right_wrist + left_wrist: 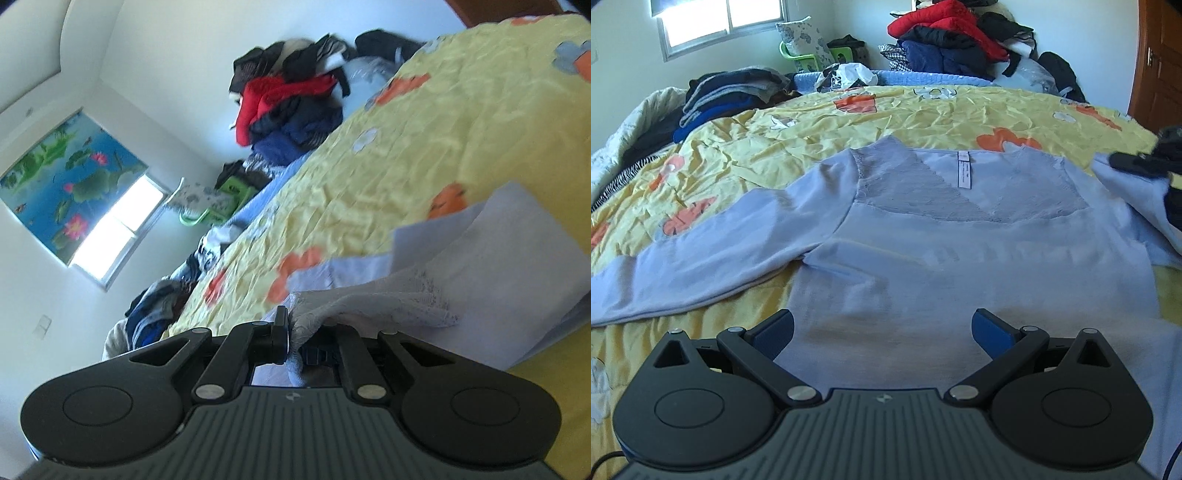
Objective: Fold small clothes
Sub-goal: 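Lift the sleeve and sweater side with the right tool, folding it across the body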
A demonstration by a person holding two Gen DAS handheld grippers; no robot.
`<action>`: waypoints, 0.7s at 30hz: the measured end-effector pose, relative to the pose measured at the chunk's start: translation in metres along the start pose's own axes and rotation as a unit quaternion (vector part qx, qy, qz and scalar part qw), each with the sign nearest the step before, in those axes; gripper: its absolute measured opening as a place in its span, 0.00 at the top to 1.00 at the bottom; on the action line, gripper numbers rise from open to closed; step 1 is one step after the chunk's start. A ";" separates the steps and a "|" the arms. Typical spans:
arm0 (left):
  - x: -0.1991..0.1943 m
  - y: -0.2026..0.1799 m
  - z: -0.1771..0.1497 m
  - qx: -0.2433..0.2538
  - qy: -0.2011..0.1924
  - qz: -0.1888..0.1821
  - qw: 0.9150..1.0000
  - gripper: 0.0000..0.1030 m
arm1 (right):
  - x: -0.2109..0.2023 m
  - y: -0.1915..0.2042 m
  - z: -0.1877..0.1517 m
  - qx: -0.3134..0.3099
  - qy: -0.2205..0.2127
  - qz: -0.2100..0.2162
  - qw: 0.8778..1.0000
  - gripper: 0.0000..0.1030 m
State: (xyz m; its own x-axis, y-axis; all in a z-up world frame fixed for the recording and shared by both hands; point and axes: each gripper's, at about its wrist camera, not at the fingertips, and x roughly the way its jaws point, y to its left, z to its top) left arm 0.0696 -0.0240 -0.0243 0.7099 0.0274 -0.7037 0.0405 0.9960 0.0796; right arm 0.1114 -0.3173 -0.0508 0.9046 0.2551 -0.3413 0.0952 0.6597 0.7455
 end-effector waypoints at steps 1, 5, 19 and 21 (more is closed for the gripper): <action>0.000 0.000 0.000 0.004 -0.001 0.003 1.000 0.00 | 0.002 0.004 -0.003 0.001 0.005 0.003 1.000 0.90; 0.001 0.001 -0.001 0.014 -0.001 0.010 1.000 0.00 | 0.008 0.020 -0.012 -0.003 0.017 0.011 1.000 0.90; -0.004 0.021 -0.002 0.003 -0.011 0.014 1.000 0.00 | 0.028 0.064 -0.040 -0.023 0.057 0.025 0.998 0.90; -0.004 0.027 -0.003 -0.002 -0.009 0.017 1.000 0.00 | 0.031 0.068 -0.042 -0.023 0.060 0.026 0.998 0.90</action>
State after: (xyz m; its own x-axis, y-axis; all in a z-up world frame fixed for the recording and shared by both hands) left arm 0.0658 0.0028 -0.0210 0.7240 0.0599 -0.6872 0.0133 0.9948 0.1007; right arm 0.1280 -0.2349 -0.0347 0.8518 0.3699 -0.3710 0.0279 0.6752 0.7371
